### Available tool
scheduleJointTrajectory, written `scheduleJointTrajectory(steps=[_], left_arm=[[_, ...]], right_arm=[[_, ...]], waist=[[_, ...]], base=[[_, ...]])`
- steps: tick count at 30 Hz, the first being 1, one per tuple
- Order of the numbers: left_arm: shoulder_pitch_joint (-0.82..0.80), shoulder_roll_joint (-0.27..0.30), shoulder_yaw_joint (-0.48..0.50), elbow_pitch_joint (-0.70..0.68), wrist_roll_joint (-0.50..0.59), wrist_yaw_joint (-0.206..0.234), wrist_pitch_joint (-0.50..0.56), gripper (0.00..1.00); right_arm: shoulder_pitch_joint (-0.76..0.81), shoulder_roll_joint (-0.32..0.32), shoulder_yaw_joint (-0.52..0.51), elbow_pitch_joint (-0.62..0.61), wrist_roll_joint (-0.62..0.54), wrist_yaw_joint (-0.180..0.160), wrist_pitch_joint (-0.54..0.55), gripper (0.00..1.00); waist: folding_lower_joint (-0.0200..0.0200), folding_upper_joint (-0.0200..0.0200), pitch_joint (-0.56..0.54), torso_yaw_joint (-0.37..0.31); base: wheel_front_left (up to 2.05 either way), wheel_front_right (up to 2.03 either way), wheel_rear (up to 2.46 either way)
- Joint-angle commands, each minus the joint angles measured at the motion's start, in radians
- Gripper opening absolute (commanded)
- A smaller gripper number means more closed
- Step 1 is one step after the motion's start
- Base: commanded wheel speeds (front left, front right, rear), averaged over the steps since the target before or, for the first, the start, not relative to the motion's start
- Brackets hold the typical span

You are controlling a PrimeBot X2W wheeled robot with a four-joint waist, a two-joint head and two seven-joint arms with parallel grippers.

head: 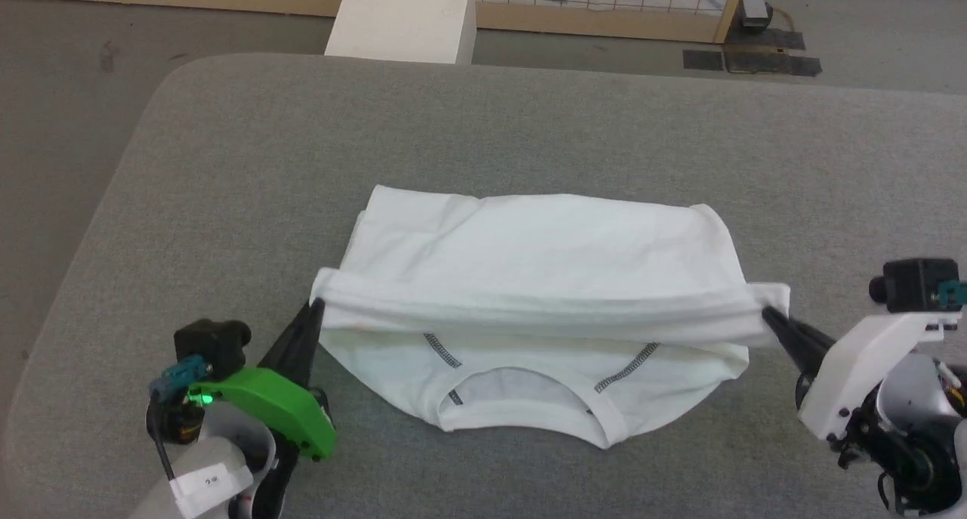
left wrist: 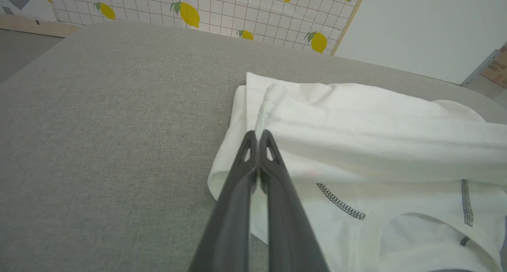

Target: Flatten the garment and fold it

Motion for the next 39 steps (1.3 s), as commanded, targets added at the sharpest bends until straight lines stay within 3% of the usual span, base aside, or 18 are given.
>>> scheduleJointTrajectory(steps=[1,11,21,22,23,24,32,39], left_arm=[[0.023,0.001,0.004,0.004,-0.006,0.008,-0.006,0.00],[0.058,-0.014,0.003,0.101,-0.041,0.026,0.022,0.00],[0.038,-0.030,-0.015,0.205,-0.056,0.039,0.085,0.00],[0.035,-0.030,-0.015,0.209,-0.059,0.039,0.090,0.01],[0.034,-0.030,-0.017,0.213,-0.060,0.040,0.099,0.30],[0.033,-0.029,-0.020,0.216,-0.062,0.041,0.113,1.00],[0.056,0.009,-0.013,0.197,-0.112,0.051,0.228,1.00],[0.099,0.087,0.053,0.082,-0.182,0.104,0.307,1.00]], right_arm=[[0.024,0.008,-0.009,-0.008,-0.010,-0.001,0.008,0.00],[0.090,0.038,0.009,0.040,-0.043,-0.001,0.010,0.00],[0.101,0.028,0.050,0.108,-0.058,-0.001,0.009,0.00],[0.101,0.028,0.052,0.112,-0.059,-0.001,0.012,0.10],[0.100,0.026,0.059,0.113,-0.059,-0.001,0.015,1.00],[0.101,0.025,0.062,0.113,-0.057,-0.001,0.017,1.00],[0.133,0.020,0.029,0.075,0.006,-0.001,0.096,1.00],[0.127,-0.014,-0.088,-0.025,0.043,-0.001,0.188,1.00]], waist=[[0.0001,-0.0001,-0.002,-0.004],[0.0001,-0.0001,0.015,-0.026],[0.0001,-0.0001,0.028,-0.028],[0.0001,-0.0001,0.027,-0.029],[0.0001,-0.0001,0.025,-0.029],[0.0001,-0.0001,0.022,-0.029],[0.0001,-0.0001,-0.004,-0.031],[0.0001,-0.0001,-0.012,-0.031]], base=[[0.00,0.00,0.00],[0.00,0.00,0.00],[0.00,0.00,0.00],[0.00,0.00,0.00],[0.00,0.00,0.00],[0.00,0.00,0.00],[0.00,0.00,0.00],[0.00,0.00,0.00]])
